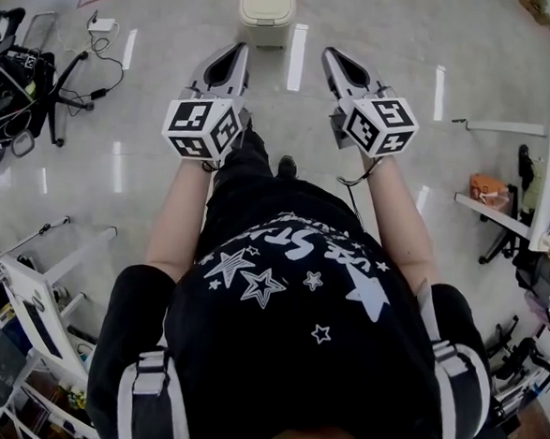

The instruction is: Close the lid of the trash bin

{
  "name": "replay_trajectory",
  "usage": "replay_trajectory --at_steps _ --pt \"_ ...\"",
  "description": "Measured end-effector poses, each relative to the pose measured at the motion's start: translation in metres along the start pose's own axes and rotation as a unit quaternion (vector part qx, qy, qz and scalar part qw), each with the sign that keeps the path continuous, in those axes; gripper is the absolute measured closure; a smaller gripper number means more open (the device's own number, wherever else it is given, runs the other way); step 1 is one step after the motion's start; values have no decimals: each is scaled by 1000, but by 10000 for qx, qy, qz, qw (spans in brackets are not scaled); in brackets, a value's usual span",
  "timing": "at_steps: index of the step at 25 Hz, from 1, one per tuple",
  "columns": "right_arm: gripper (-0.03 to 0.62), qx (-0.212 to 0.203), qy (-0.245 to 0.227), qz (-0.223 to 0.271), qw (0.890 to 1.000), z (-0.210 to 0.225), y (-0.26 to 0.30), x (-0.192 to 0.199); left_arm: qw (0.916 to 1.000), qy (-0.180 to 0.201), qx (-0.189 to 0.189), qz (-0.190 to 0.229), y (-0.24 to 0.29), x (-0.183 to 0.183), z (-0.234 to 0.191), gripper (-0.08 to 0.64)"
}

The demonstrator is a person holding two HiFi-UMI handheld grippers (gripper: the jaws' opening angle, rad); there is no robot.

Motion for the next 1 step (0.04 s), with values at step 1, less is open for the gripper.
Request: replay_trajectory --at_steps 1 --pt "586 -1 3 0 10000 0 -2 0 10000 -9 0 -3 -1 1 2 548"
Point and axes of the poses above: the fingertips, and each gripper's own axes: y forward along the fingers, z to its right, x out of its underside, the point moved 6 cm from there along -y, backward along the fingers, and after that the axes turned 13 degrees about -y, right-handed, at the moved point
